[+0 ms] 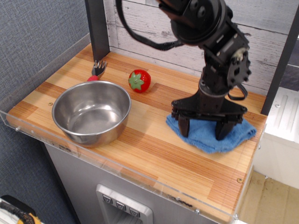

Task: Slide the blue rag back and away from the silver pan.

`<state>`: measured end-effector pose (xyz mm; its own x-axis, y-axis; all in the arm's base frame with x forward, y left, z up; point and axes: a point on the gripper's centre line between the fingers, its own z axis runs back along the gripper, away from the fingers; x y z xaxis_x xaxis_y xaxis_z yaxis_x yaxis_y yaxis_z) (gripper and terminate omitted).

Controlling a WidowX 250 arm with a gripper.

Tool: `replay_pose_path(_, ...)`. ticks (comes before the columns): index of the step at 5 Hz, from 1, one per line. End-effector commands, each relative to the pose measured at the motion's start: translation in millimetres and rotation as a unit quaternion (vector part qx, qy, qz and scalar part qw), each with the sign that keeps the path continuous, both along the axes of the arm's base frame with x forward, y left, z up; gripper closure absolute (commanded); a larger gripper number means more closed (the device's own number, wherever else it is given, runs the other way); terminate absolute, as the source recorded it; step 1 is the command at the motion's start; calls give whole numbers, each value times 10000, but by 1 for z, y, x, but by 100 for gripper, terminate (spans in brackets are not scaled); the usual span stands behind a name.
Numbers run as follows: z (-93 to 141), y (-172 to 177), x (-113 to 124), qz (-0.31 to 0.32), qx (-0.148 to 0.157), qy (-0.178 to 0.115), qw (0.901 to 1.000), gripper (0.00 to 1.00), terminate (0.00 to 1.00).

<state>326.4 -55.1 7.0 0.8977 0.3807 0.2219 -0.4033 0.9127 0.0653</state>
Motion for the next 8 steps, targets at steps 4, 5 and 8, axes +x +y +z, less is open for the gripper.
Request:
replay_pose_path(4,-6,19,34,164,92,87,9998,0,0)
replay_pose_path(5,-4,14,31,118,41,76,9999,0,0)
replay_pose_path(8,47,5,38,54,102,-451,9989,0,0)
